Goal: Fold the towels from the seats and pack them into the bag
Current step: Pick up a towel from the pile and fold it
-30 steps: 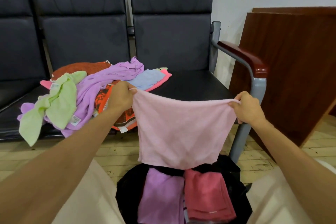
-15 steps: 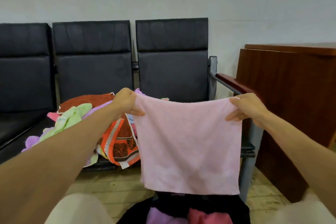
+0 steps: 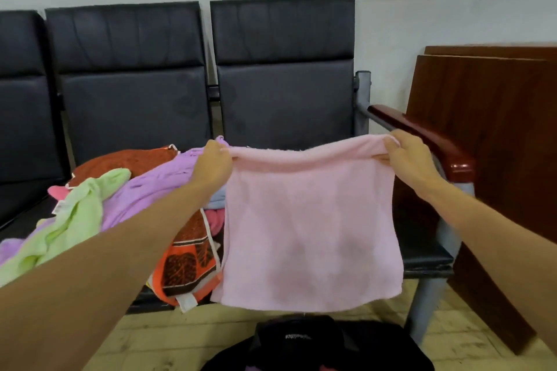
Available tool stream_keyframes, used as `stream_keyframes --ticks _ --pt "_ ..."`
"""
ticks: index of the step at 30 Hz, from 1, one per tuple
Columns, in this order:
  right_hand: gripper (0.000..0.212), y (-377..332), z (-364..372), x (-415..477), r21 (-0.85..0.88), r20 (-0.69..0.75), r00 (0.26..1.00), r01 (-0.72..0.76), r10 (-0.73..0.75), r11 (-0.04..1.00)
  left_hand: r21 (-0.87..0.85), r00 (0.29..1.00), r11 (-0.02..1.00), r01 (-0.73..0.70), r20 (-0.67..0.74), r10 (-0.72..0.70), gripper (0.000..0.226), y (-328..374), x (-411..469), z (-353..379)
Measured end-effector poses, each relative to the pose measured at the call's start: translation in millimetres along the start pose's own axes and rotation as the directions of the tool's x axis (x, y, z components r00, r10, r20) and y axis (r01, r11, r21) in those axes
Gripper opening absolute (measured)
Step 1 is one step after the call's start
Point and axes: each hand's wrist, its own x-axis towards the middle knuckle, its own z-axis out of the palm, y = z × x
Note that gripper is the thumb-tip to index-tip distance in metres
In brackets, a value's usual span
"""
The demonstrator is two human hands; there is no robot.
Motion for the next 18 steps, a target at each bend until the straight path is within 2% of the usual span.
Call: stream_keyframes --ticks 2,4,8,10,13,18 --pt "0.021 29.1 17.3 -25.7 -0.067 0.102 0.995 -0.012 0.019 0.998 0.023 1.0 1.0 0.004 0.024 -0.004 0.013 -35.2 -16.7 18.5" --pt "0.021 56.8 29.0 -53.9 -0.175 0.245 0.968 -0.017 0.06 0.984 0.052 0.992 0.998 0.025 0.122 -0.031 0.012 -76.1 -36.3 34.6" --pt "0.026 87.5 36.0 -94.0 -0.478 0.495 0.866 0.202 0.072 0.855 0.272 0.941 0.953 -0.13 0.336 0.033 0.008 -114.3 -85.8 51.0" --pt "0.024 88.1 37.9 -98.5 -0.506 0.532 0.843 0.246 0.075 0.826 0.305 0.908 0.92 -0.244 0.405 0.107 0.016 -122.6 -92.5 55.0" --pt "0.023 88.4 47.5 -95.6 -0.492 0.557 0.827 0.255 0.076 0.832 0.315 0.877 0.892 -0.326 0.452 0.161 0.022 -129.1 -88.7 57.7" --pt "0.028 100.0 68.2 -76.0 -0.409 0.492 0.865 0.136 0.093 0.902 0.289 0.843 0.866 -0.408 0.483 0.236 0.038 -142.8 -73.8 68.9"
